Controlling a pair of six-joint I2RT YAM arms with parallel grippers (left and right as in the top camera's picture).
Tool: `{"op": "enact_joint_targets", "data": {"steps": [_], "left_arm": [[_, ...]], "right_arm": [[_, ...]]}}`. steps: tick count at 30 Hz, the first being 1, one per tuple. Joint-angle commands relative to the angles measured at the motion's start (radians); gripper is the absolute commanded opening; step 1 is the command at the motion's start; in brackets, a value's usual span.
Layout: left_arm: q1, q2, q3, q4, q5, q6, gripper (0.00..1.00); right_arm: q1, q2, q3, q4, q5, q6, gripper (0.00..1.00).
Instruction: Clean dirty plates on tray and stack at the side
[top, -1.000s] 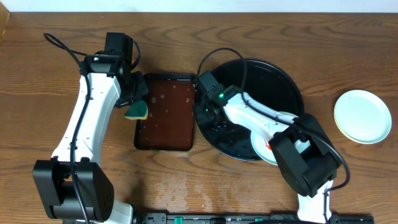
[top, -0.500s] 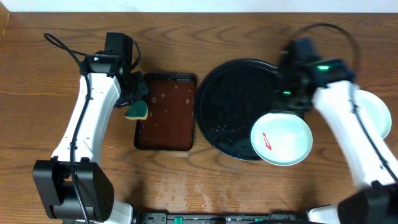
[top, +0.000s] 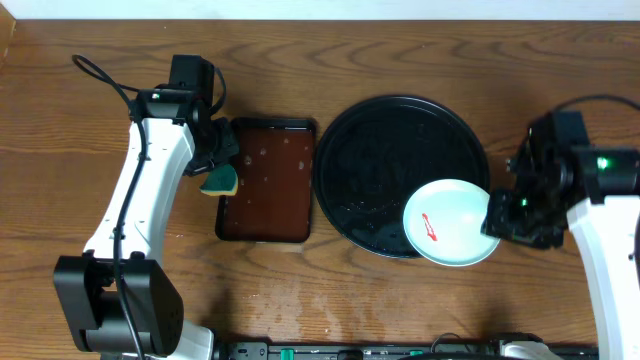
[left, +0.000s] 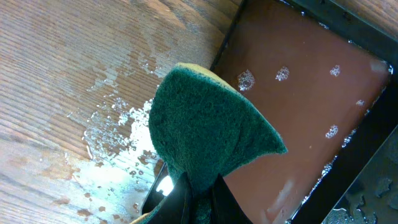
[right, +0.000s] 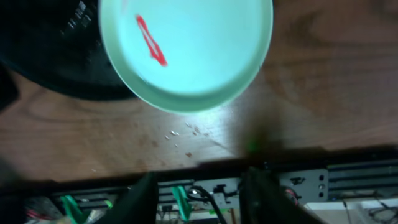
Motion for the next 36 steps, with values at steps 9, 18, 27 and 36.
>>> {"op": "enact_joint_targets", "data": {"steps": [9, 18, 27, 36], "left_arm": [[0.002, 0.003, -0.007, 0.01, -0.005, 0.01, 0.08], [0.002, 0.003, -0.009, 0.024, -0.009, 0.01, 0.08], [0.002, 0.004, -0.018, 0.029, -0.01, 0.01, 0.08], [0.002, 0.004, -0.037, 0.052, -0.01, 0.01, 0.08]], "right_arm": [[0.001, -0.065, -0.289, 0.156, 0.09, 0.224, 0.43], [0.0, -0.063, -0.387, 0.333, 0.245, 0.361, 0.43], [0.0, -0.053, -0.496, 0.537, 0.219, 0.375, 0.38], [0.0, -0.04, -0.588, 0.616, 0.217, 0.375, 0.19]]}}
